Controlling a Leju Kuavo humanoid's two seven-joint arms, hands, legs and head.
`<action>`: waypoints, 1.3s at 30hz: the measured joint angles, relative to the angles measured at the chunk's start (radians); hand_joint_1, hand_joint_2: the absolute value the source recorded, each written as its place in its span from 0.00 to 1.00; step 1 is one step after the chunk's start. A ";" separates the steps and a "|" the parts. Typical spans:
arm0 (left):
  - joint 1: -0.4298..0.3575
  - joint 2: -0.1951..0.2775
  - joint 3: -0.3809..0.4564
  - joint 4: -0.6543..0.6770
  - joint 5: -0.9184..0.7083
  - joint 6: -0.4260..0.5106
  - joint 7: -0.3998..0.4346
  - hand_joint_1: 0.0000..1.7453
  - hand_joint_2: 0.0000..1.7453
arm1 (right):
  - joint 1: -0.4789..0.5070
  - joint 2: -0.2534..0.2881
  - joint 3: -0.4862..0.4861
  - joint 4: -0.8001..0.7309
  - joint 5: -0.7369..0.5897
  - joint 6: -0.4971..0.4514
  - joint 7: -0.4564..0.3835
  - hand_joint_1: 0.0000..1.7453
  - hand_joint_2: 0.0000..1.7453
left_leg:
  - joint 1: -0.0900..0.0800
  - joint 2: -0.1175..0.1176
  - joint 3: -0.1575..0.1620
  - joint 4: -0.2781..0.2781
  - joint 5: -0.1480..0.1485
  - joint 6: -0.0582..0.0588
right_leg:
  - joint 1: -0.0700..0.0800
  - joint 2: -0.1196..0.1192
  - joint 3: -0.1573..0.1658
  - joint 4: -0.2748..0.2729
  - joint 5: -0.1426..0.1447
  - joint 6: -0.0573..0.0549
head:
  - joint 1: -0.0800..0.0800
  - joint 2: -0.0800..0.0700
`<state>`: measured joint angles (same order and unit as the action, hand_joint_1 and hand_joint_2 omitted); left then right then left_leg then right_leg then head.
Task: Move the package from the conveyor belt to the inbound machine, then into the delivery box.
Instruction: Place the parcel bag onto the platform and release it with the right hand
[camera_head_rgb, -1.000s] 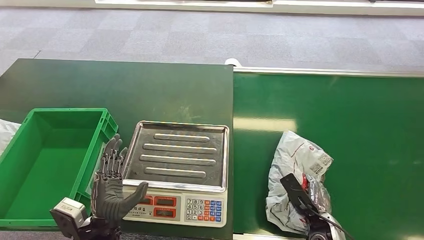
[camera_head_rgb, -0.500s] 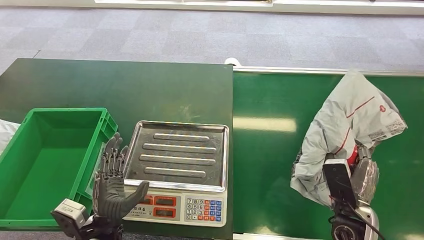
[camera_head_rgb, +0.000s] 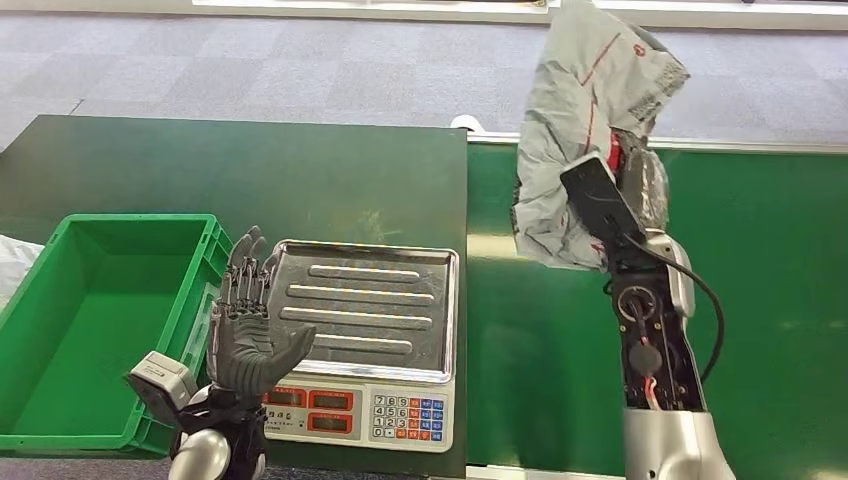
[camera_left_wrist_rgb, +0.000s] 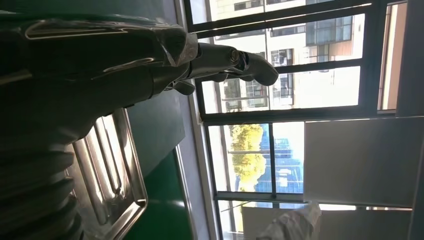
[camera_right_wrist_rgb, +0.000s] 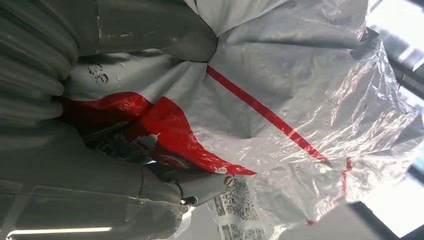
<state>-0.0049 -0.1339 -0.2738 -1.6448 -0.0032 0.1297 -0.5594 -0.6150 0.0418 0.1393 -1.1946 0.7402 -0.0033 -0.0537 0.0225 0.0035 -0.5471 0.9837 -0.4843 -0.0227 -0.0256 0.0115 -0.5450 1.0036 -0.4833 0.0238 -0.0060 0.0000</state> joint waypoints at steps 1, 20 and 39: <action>-0.010 0.000 -0.002 0.006 0.006 -0.002 0.002 0.00 1.00 | -0.042 0.009 0.015 0.058 -0.001 0.018 0.003 1.00 1.00 | 0.000 -0.001 0.000 0.000 0.000 0.000 | 0.000 0.000 0.000 0.000 0.000 0.000 | 0.000 0.000; -0.103 0.006 -0.025 0.070 0.052 -0.008 0.022 0.00 1.00 | -0.271 0.225 0.266 0.650 0.106 0.147 -0.057 1.00 1.00 | 0.000 -0.002 -0.006 0.000 0.000 0.000 | 0.000 -0.002 -0.006 0.000 0.000 0.000 | 0.000 0.000; -0.131 0.026 -0.032 0.111 0.072 0.010 -0.004 0.00 1.00 | -0.253 0.304 0.624 0.660 0.176 0.291 -0.215 1.00 1.00 | 0.000 -0.002 -0.006 0.000 0.000 0.000 | 0.000 -0.002 -0.006 0.000 0.000 0.000 | 0.000 0.000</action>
<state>-0.1357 -0.1081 -0.3059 -1.5337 0.0688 0.1395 -0.5631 -0.8676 0.3456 0.7634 -0.5348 0.9158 0.2873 -0.2691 0.0227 0.0012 -0.5534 0.9838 -0.4839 -0.0232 -0.0253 0.0097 -0.5512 1.0040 -0.4833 0.0237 -0.0056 0.0000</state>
